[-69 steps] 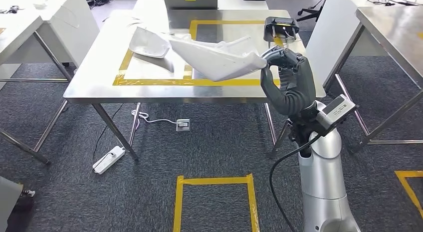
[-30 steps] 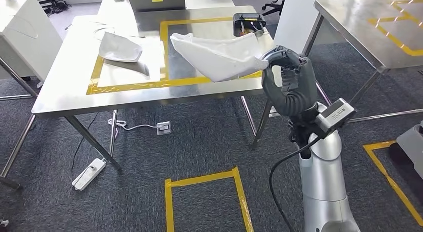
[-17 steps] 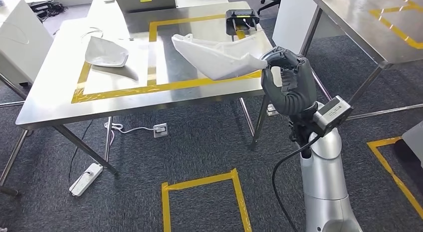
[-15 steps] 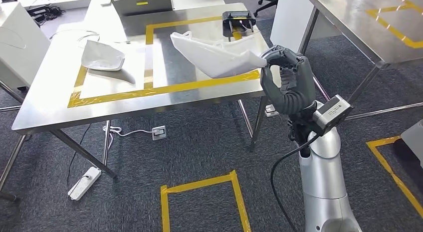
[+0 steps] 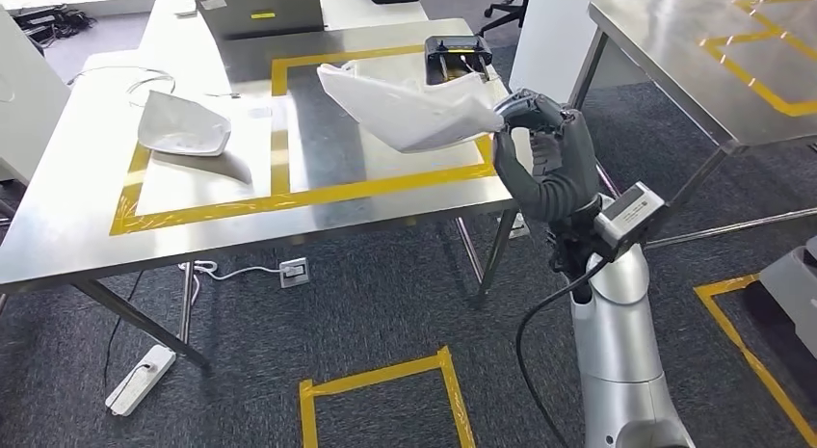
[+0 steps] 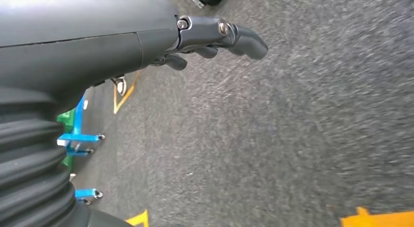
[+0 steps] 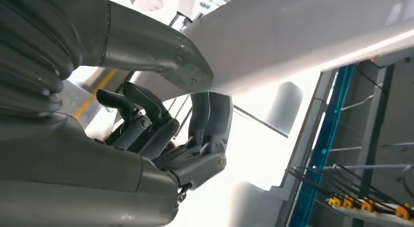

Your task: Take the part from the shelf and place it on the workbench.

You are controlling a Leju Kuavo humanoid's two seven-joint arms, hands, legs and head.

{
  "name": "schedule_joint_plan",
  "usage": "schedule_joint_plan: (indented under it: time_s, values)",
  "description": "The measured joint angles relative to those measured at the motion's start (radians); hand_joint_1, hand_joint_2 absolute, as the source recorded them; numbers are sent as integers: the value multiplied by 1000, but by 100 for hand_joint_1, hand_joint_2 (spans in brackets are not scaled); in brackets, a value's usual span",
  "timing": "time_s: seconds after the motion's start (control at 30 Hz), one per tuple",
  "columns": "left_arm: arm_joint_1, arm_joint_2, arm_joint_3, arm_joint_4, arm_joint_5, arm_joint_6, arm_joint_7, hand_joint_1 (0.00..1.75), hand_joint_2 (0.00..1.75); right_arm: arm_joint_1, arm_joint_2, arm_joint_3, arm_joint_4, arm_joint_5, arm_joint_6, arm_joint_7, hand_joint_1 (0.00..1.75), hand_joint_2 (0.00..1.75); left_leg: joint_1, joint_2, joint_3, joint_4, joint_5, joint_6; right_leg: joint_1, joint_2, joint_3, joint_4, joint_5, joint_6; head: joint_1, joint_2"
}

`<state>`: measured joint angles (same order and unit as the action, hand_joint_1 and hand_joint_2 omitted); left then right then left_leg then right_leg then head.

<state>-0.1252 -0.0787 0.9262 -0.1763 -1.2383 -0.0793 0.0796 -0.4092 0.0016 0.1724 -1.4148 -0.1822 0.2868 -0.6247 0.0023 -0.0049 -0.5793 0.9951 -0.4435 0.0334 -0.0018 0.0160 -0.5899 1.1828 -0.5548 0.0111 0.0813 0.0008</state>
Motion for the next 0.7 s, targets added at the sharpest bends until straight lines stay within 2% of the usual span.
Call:
schedule_joint_plan:
  time_s: [0.07,0.1,0.13,0.17,0.2,0.23,0.27,0.3,0.4,0.43,0.5,0.57,0.6,0.63,0.67,0.7]
  values:
    - [1,-1,0,0,0,0,0,0,175,-2,0,1,7,0,-1,0,175,175,2,0,17,1,-18,0,-7,-4,-90,102,-47,13,0,0]
    - [2,-1,0,0,0,0,0,0,175,-1,0,1,11,0,-1,1,175,175,3,0,27,2,-27,-3,-10,-5,-117,116,-57,18,0,0]
    - [2,-2,0,1,0,0,0,0,175,-1,0,1,14,1,-1,1,175,175,4,0,39,3,-38,-6,-12,-8,-127,94,-43,21,0,0]
    - [3,-3,0,1,0,0,0,0,175,-1,0,1,17,1,-1,1,175,175,6,0,54,5,-50,-9,-14,-11,-121,43,-7,23,0,0]
    - [3,-3,0,1,0,0,0,0,175,-2,0,1,19,1,-1,0,175,175,7,1,64,6,-63,-13,-15,-15,-106,-27,49,24,1,0]
    - [2,-4,0,1,0,0,0,0,175,-2,0,1,22,1,-2,0,175,175,7,1,78,9,-76,-18,-14,-21,-92,-92,100,21,0,0]
    - [2,-4,0,1,0,0,-1,0,175,-3,0,2,26,1,-2,1,175,175,6,2,84,10,-87,-24,-12,-25,-81,-137,135,15,-1,0]
    - [1,-4,0,0,0,0,0,0,175,-3,0,2,29,1,-2,2,175,175,5,4,91,10,-95,-31,-10,-28,-76,-161,154,7,0,0]
    - [0,-2,0,0,0,0,-1,0,175,-9,0,2,34,1,-2,4,175,175,4,6,98,33,-91,-53,-10,-21,-56,-170,147,-22,0,0]
    - [-1,-2,0,0,0,0,-1,0,175,-12,1,3,34,1,-2,4,175,175,5,6,81,69,-87,-57,-12,-20,-44,-172,141,-30,-2,0]
    - [-3,-3,0,0,0,0,-2,0,175,-18,2,6,37,1,-2,4,175,175,7,5,12,179,-102,-64,-13,-17,-21,-176,126,-41,-7,0]
    - [-3,-4,0,0,-1,0,-2,0,175,-21,2,10,43,1,-3,5,175,175,7,5,-71,279,-159,-68,-12,-13,-1,-176,107,-43,-9,0]
    - [-1,-4,0,0,-1,0,-2,0,175,-21,2,12,46,2,-3,6,175,175,7,5,-99,297,-183,-68,-12,-11,11,-176,96,-42,-9,0]
    - [0,-4,0,0,-1,0,-2,0,175,-22,2,13,49,2,-3,6,175,175,7,5,-115,287,-189,-67,-12,-9,25,-176,85,-41,-9,0]
    - [1,-3,0,0,-2,0,-2,0,175,-23,2,15,52,2,-4,7,175,175,7,5,-116,247,-167,-63,-12,-7,41,-176,73,-40,-10,0]
    - [2,-3,0,0,-3,0,-2,0,175,-26,2,17,56,2,-4,7,175,175,7,5,-108,185,-117,-60,-12,-7,57,-176,60,-37,-10,0]
